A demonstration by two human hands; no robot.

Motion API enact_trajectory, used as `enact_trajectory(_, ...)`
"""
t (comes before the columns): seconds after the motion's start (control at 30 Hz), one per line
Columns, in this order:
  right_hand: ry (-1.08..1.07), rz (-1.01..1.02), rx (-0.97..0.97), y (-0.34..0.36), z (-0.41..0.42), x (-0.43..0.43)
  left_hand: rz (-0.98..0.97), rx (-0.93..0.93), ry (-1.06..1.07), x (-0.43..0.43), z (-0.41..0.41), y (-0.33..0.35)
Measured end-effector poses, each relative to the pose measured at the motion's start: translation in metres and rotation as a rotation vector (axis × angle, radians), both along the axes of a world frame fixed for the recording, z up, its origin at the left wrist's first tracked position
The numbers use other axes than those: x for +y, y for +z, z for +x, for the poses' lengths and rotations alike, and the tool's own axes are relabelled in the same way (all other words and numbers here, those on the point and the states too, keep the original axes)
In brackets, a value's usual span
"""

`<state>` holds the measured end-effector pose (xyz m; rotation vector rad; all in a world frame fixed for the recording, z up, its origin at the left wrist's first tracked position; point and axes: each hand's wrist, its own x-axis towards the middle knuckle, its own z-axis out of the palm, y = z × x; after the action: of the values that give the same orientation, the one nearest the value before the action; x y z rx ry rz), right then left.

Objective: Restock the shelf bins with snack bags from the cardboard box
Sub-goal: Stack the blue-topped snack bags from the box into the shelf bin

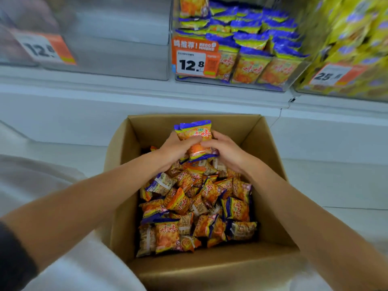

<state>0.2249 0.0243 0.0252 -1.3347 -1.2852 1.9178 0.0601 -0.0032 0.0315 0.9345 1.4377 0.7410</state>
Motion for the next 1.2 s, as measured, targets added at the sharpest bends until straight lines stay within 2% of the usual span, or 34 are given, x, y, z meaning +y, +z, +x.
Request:
enact_trajectory(0.3,-0.036,0.262,0.05,0.139,-0.01,0.041,0.529,0.129,0.042,0.038,0.008,0.125)
enact_trajectory(0.4,-0.122,0.33,0.055,0.177,-0.015,0.062,0.641,0.31,0.073,0.075,-0.002,0.154)
enact_trajectory(0.5,-0.183,0.362,0.086,0.203,-0.019,0.083,0.652,0.292,0.093,0.116,-0.014,0.175)
enact_trajectory(0.6,-0.195,0.433,0.037,0.21,-0.026,0.119,0.648,0.274,0.104,0.141,-0.023,0.198)
enact_trajectory(0.73,-0.156,0.479,-0.088,0.201,-0.043,0.169,0.633,0.44,0.106,0.185,-0.038,0.201)
enact_trajectory(0.83,-0.122,0.433,-0.127,0.187,-0.057,0.193,0.602,0.558,0.111,0.202,-0.049,0.198)
enact_trajectory(0.93,-0.092,0.48,-0.233,0.176,-0.065,0.204,0.591,0.434,0.069,0.219,-0.061,0.181)
enact_trajectory(1.03,-0.117,0.663,-0.326,0.174,-0.068,0.21,0.597,0.323,0.058,0.226,-0.073,0.163)
enact_trajectory(1.13,-0.098,0.777,-0.32,0.171,-0.067,0.211,0.615,0.254,0.091,0.227,-0.079,0.151)
enact_trajectory(1.2,-0.076,0.754,-0.303,0.17,-0.066,0.214,0.662,0.212,0.071,0.228,-0.078,0.148)
